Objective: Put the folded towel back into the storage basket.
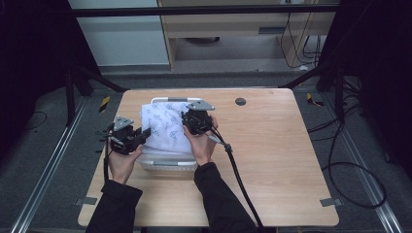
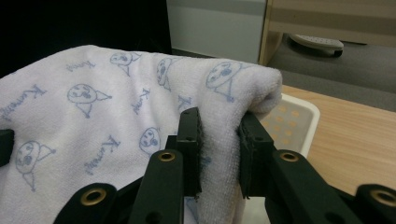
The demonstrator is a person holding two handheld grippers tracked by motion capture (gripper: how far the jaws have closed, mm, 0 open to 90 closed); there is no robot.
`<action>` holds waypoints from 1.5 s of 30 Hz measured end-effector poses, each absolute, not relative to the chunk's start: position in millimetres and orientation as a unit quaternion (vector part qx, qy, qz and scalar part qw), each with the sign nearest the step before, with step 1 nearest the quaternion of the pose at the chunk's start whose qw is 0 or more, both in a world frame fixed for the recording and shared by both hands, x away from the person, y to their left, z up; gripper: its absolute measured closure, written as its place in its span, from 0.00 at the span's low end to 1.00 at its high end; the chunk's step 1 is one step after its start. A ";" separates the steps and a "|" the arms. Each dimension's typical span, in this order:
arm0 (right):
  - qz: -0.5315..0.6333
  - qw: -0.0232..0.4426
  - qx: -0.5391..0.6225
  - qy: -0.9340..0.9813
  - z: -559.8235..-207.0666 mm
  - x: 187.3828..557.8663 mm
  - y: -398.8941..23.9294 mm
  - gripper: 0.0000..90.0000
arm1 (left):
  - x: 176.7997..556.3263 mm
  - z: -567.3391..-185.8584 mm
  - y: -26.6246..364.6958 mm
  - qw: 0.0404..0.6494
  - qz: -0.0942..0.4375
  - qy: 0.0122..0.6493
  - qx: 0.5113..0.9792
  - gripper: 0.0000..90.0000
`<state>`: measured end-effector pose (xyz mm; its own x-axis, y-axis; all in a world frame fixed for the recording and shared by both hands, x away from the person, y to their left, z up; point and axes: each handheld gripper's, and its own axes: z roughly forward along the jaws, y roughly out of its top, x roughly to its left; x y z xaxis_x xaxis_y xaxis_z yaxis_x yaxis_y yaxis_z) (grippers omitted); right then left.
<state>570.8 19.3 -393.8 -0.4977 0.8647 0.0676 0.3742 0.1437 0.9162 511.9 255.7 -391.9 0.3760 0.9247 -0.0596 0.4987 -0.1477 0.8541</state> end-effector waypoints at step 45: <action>0.440 0.237 0.454 0.737 -439.4 579.7 17.4 0.79 | 529.5 -428.5 248.3 0.358 0.224 0.512 0.748 0.80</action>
